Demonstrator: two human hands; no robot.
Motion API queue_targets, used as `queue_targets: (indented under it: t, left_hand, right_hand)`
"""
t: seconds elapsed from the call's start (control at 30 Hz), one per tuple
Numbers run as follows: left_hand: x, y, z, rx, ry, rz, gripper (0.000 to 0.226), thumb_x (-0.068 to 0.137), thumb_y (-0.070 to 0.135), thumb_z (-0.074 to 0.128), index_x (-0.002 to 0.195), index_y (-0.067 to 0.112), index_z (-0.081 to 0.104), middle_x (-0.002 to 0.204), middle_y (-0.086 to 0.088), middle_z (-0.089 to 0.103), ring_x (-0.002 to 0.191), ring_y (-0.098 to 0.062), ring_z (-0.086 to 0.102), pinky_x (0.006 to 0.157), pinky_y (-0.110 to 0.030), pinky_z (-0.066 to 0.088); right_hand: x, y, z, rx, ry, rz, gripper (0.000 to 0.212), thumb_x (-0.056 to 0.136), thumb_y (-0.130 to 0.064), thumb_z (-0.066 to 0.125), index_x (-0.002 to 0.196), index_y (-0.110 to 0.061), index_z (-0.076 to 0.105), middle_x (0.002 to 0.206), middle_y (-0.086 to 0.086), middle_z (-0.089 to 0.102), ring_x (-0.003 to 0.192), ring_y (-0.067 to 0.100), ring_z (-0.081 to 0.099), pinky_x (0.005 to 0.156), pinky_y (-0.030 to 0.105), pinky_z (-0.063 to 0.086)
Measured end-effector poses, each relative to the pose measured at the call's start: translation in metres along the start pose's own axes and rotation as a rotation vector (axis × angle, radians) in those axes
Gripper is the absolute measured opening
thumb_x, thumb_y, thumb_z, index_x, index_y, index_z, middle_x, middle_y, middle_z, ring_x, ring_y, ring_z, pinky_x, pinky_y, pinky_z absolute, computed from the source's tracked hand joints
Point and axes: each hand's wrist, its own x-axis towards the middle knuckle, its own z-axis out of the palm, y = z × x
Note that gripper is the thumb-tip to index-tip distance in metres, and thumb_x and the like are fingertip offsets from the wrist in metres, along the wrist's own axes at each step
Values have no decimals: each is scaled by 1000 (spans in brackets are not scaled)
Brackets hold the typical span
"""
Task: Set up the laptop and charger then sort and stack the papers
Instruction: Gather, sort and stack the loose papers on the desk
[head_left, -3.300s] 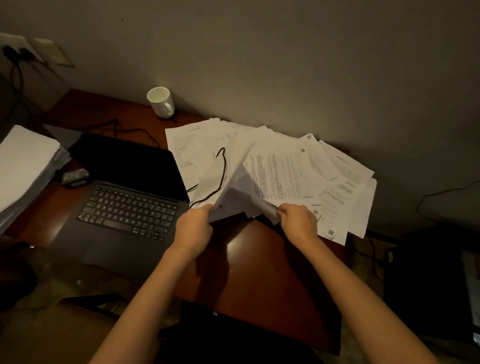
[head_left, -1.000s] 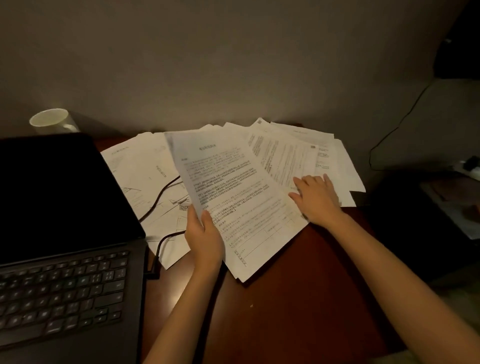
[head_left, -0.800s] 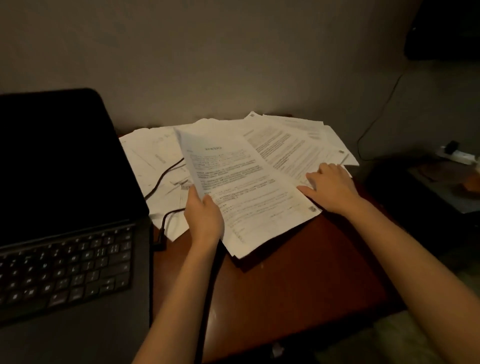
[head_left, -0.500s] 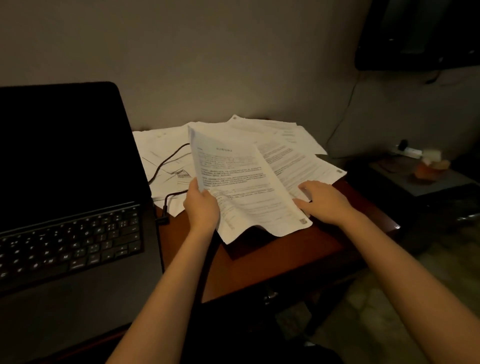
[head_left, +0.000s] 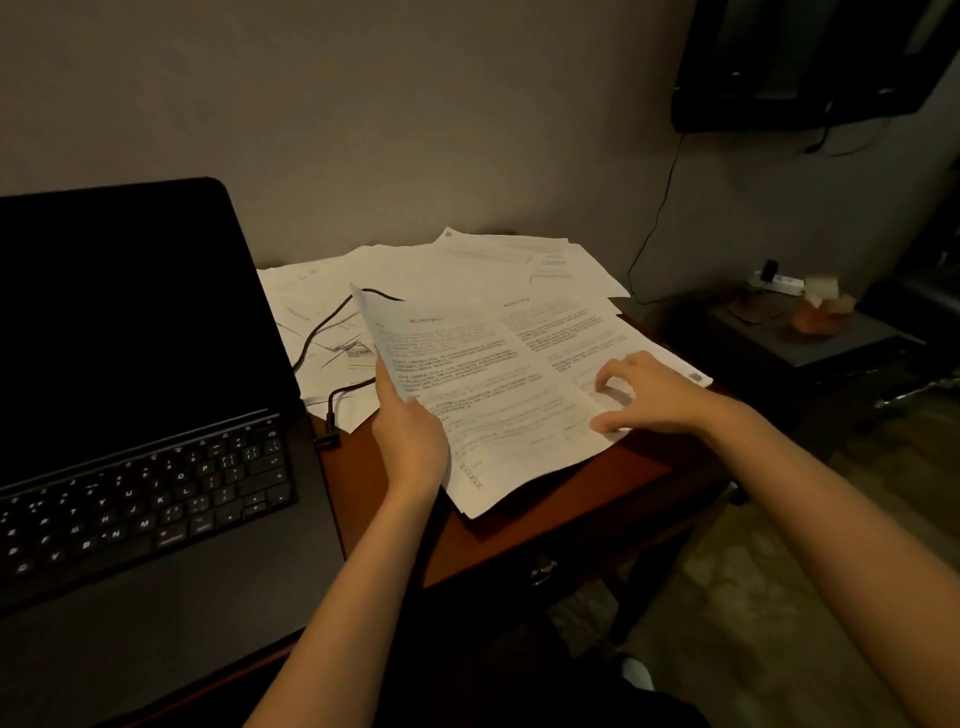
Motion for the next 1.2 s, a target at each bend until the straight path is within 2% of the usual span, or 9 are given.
queue_targets:
  t: [0.2,0.4,0.53,0.63,0.73,0.83,0.97,1.07,1.2]
  left_hand:
    - [-8,4,-2,-8,25,-28,53,102,9,34,146,38,29,101,18,60,84,-1,62,57,-13,53]
    - [-9,-3,-10,-38,30,-23,55,100,6,34,148,33,28,105,14,58,82,7,54,62,-8,44]
    - [-17,-3,-20,-15,13,-29,55,99,2,31,147,28,30,114,4,58,84,-1,55,70,-19,46]
    - [-22,-4,-25,-23,-4,-4,56,98,2,31,148,28,30,118,4,57,97,-11,56,80,-22,45]
    - [-30,1,-27,20,-47,35,57,99,1,31,150,28,26,113,8,52,96,-9,52,77,-20,43]
    - [-34,5,-28,48,-90,51,55,100,2,33,150,25,26,113,7,52,97,-11,53,78,-20,44]
    - [-28,3,-27,55,-97,33,53,100,9,38,148,29,29,114,5,56,91,-11,54,77,-24,45]
    - [-26,3,-26,54,-124,35,50,100,13,40,146,30,32,114,4,58,81,-3,53,69,-21,45]
    - [-27,1,-25,46,-166,35,49,99,10,37,143,32,35,109,10,55,79,1,53,55,-9,42]
  right_hand:
    - [6,-4,-4,-3,-42,90,97,73,-57,70,149,-19,23,154,1,27,138,21,31,107,40,33]
    - [-11,-2,-6,-163,-178,106,123,54,-82,60,152,-25,14,158,1,15,144,22,19,116,41,20]
    - [-43,-10,-4,-300,-326,125,137,48,-73,74,151,-33,-6,159,4,-4,146,26,0,117,50,7]
    - [-64,-11,14,-540,-130,83,118,63,-50,80,151,-33,2,154,6,19,141,26,18,116,51,11]
    - [-82,-9,20,-721,40,-5,72,87,-29,61,148,-31,21,138,6,42,128,24,37,110,41,26]
    - [-102,3,9,-611,67,-5,49,95,-12,44,139,-34,41,127,3,52,113,20,51,84,28,44]
    - [-99,19,-7,-326,243,224,25,95,-9,43,116,-14,56,108,13,61,82,24,53,63,31,39]
    - [-85,8,-10,-181,474,294,33,95,-9,46,127,-11,48,108,17,61,85,28,58,66,36,48]
    - [-75,-33,-1,-62,623,107,49,96,-4,40,143,-18,35,107,16,63,94,30,62,76,40,55]
